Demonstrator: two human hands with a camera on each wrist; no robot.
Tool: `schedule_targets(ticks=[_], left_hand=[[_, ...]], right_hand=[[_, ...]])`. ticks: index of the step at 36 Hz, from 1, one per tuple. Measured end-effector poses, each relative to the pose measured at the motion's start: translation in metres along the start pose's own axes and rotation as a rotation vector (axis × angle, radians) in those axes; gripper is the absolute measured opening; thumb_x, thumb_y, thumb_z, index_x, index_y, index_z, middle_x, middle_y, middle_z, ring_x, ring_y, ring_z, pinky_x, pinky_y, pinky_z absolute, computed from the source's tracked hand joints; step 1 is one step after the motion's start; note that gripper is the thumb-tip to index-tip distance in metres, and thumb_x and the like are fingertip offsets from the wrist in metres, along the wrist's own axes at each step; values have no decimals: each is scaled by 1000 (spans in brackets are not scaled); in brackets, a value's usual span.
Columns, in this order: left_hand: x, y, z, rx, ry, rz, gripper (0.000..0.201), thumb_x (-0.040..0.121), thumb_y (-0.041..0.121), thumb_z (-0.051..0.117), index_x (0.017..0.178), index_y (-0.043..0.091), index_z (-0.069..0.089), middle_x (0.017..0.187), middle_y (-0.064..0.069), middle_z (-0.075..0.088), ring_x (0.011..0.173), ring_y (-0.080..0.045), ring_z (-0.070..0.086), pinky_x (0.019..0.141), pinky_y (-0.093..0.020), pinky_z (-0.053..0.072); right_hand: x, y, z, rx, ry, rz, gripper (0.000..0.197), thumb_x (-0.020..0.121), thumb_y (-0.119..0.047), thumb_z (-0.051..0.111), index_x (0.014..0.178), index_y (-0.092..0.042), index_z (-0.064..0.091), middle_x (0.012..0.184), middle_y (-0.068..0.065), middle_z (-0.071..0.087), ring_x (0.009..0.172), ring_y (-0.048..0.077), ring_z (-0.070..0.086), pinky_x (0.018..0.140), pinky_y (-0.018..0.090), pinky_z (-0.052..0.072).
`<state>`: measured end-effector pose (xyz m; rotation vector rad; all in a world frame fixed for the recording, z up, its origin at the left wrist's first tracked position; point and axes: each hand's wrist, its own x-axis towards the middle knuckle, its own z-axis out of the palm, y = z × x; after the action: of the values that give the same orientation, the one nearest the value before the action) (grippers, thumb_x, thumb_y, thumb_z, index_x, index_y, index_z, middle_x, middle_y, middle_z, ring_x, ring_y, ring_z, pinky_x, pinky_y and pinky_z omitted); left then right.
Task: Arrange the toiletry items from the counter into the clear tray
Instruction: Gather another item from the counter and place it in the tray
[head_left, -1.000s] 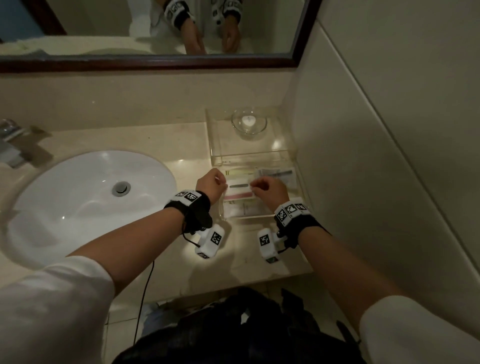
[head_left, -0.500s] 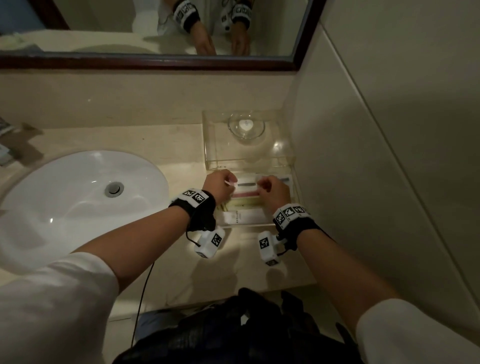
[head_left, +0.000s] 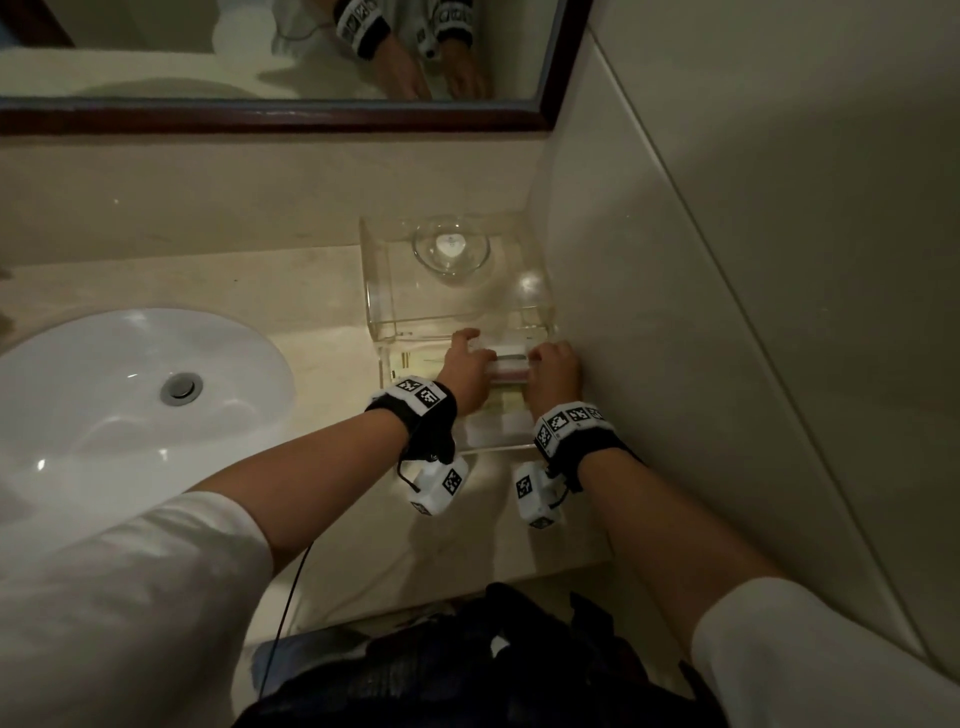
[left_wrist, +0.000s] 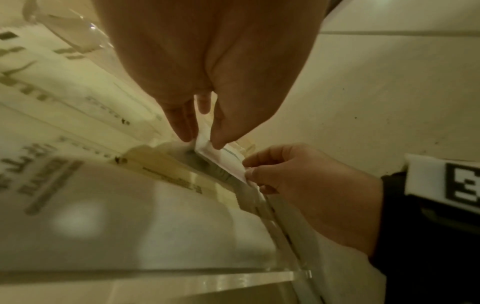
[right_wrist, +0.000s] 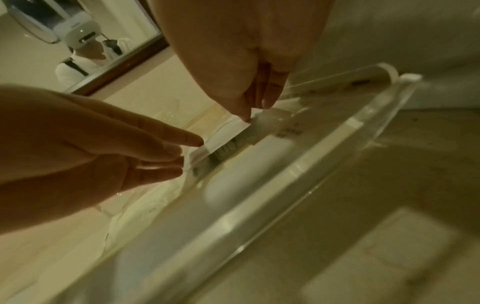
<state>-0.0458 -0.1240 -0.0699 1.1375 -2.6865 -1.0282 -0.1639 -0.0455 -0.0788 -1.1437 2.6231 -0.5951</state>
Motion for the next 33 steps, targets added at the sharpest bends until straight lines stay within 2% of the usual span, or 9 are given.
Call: schedule_targets(ticks=[4,7,10,15,19,21,23,26,33], left_hand=[[1,1,1,94,-20,46,42,90,7,49,132,9,51,148,-18,26,133,-36,32,110,-30,24],[3,-2,0,142,-43,80,45,92,9,47,137,8,46,149,-18,28,136,-34,29,111,-27,19],[3,-2,-1,174,-44,107,44,93,9,47,137,6,45,150,-21,28,137,-34,30,112,-27,19],[1,-6,1,301,-43,143,51,94,17,44,144,16,34,155,-11,22,132,-31,35,108,-29,19],[-2,-13,1,316,-15,161,49,94,20,43,143,23,37,155,-7,25,129,-30,35,106,-29,22],[-3,-14,-1,247,40,188,42,93,15,46,136,19,49,148,-12,36,128,-31,37,105,-29,23],[-3,-16,-4,155,102,232,34,90,10,53,122,12,63,131,-15,50,120,-31,45,99,-27,31],[-4,-18,-8,50,116,269,30,82,0,60,107,11,72,111,-14,59,106,-28,56,91,-29,42],[-5,-14,-12,2,123,240,21,82,0,60,94,8,75,105,-11,66,95,-26,63,86,-23,42]], right_hand=[[-4,5,4,-65,12,-95,33,84,5,49,112,-9,61,120,9,55,109,27,50,91,27,36],[-6,5,4,-32,-14,-173,46,81,12,47,124,-5,55,129,12,52,118,29,44,99,28,34],[-10,5,3,-43,-66,-231,43,87,1,48,129,-5,50,135,12,49,124,28,40,106,29,29],[-11,5,4,-91,-133,-214,51,86,-2,47,137,-8,43,145,8,40,132,26,33,112,30,26],[-9,3,5,-127,-177,-211,56,86,6,43,140,-9,38,148,7,36,134,26,28,112,30,26],[-8,3,4,-136,-190,-213,58,85,10,41,139,-9,38,148,6,36,135,26,27,111,30,28],[-7,3,4,-136,-193,-223,59,83,14,38,137,-9,39,147,6,37,134,27,28,109,30,29],[-6,3,3,-137,-188,-221,60,81,16,36,135,-9,42,145,6,39,133,28,30,108,31,31],[-2,0,2,-167,-235,-205,60,76,15,44,131,-10,43,143,6,41,129,29,34,107,32,31]])
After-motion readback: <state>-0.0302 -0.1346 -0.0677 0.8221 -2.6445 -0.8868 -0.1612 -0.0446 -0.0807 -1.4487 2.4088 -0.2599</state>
